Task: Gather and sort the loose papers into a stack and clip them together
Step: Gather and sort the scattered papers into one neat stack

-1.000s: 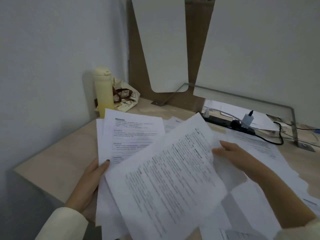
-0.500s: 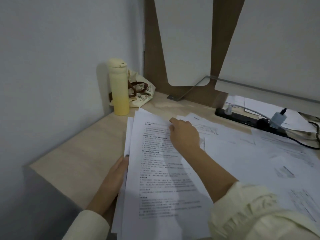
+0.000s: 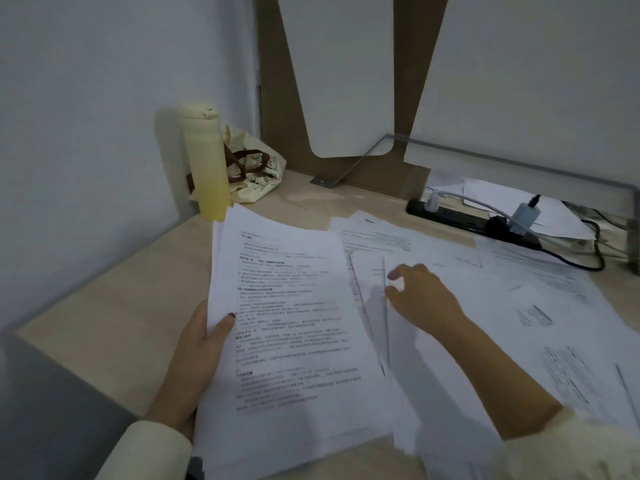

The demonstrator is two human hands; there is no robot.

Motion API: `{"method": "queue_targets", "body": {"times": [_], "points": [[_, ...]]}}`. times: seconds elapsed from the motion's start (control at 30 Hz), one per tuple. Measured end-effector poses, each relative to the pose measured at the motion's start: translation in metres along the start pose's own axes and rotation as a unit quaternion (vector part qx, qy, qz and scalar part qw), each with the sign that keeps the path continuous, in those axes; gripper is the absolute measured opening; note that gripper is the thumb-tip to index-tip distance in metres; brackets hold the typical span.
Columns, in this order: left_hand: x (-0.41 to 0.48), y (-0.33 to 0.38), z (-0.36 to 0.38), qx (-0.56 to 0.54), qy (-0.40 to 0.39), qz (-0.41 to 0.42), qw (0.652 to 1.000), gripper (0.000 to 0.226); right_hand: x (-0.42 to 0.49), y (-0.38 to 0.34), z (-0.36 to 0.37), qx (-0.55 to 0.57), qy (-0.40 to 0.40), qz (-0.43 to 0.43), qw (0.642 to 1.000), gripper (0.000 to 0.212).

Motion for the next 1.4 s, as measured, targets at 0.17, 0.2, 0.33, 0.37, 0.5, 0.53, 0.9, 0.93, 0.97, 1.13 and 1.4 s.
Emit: {"method": "queue_targets", "body": {"times": [0.17,0.2,0.33,0.37,0.5,0.53,0.9,0.93,0.97,1.13,1.4], "points": [[-0.008,0.003,-0.007,-0.025,0.007,-0.013,1.000,0.035,-0.050,0.051,-0.003,-0.067,-0.061,0.051,0.995,0.038],[-0.010,0.005,-0.007,-0.021,0.006,-0.012,1.000,0.035,-0.060,0.052,0.000,-0.064,-0.068,0.047,0.994,0.043],[-0.014,0.005,-0.005,-0.020,0.005,-0.020,1.000,0.032,-0.090,0.045,0.017,-0.038,-0.079,0.027,0.996,0.064],[-0.015,0.005,-0.004,-0.019,0.003,-0.022,1.000,0.032,-0.093,0.043,0.021,-0.044,-0.077,0.028,0.996,0.067],[-0.019,0.006,-0.001,-0.005,-0.003,-0.021,1.000,0.030,-0.097,0.034,0.038,-0.068,-0.069,0.043,0.994,0.066],[-0.019,0.006,0.000,-0.002,-0.003,-0.020,1.000,0.030,-0.096,0.033,0.041,-0.070,-0.069,0.050,0.994,0.064],[-0.021,0.008,-0.002,-0.011,0.008,-0.016,1.000,0.031,-0.084,0.026,0.053,-0.096,-0.075,0.131,0.984,0.060],[-0.022,0.008,-0.002,-0.015,0.009,-0.017,1.000,0.030,-0.083,0.027,0.050,-0.076,-0.064,0.134,0.986,0.060],[-0.022,0.009,-0.002,-0.017,0.010,-0.015,1.000,0.030,-0.081,0.027,0.047,-0.064,-0.051,0.135,0.987,0.059],[-0.019,0.011,-0.005,0.000,-0.002,-0.003,1.000,0.031,-0.078,0.020,0.037,-0.127,-0.006,0.112,0.986,0.052],[-0.020,0.007,-0.008,-0.003,-0.002,-0.002,1.000,0.024,-0.067,0.019,0.050,-0.172,-0.018,0.137,0.975,0.056]]}}
Point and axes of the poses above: each hand's wrist, its own x-axis towards the middle knuckle, its own z-axis out of the palm, y = z × x, the point moved 5 cm from there along x, towards the middle knuckle, and after that the axes turned 5 degrees about x, right-handed, at the moved point
